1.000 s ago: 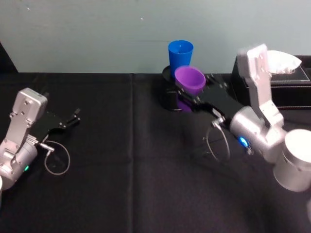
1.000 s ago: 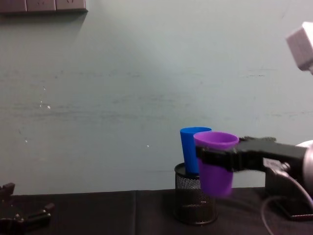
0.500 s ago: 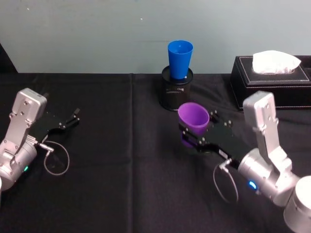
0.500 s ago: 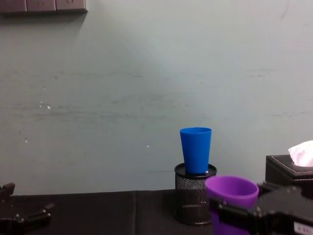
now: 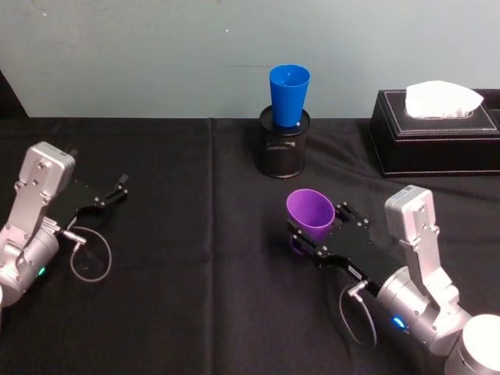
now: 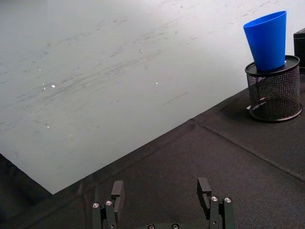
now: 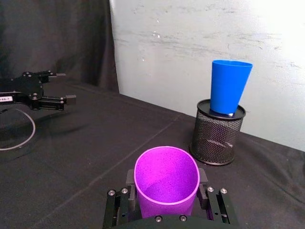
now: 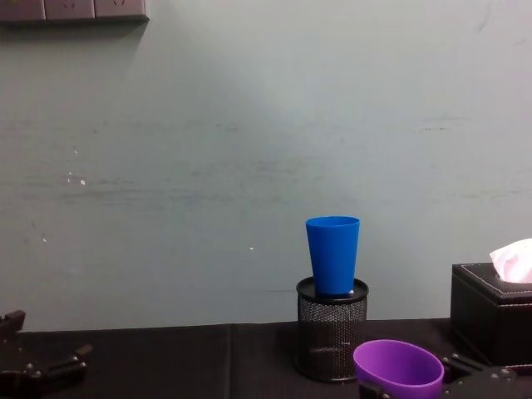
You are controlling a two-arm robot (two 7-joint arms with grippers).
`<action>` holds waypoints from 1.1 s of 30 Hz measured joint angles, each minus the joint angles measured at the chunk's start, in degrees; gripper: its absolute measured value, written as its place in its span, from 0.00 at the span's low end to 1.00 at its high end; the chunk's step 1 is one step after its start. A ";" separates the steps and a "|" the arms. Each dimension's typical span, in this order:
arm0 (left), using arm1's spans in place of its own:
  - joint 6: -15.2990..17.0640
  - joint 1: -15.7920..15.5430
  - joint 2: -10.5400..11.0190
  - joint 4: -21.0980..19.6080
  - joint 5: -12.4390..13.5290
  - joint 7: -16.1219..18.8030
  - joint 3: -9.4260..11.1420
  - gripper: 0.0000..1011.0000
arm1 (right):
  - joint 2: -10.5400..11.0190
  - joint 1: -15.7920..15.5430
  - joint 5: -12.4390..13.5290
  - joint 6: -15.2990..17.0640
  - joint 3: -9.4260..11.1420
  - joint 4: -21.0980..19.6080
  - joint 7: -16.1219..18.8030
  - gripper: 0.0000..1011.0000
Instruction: Pick up one cup with a gripper and tap it against the other cup.
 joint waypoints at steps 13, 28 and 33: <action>0.00 0.00 0.00 0.00 0.00 0.00 0.00 0.99 | -3.16 2.43 -0.60 -2.54 -0.03 5.42 0.28 0.73; 0.00 0.00 0.00 0.00 0.00 0.00 0.00 0.99 | -5.90 5.58 -0.80 -1.33 -0.10 10.31 -0.26 0.73; 0.00 0.00 0.00 0.00 0.00 0.00 0.00 0.99 | -6.15 5.84 -0.81 -1.41 0.03 11.01 -0.31 0.73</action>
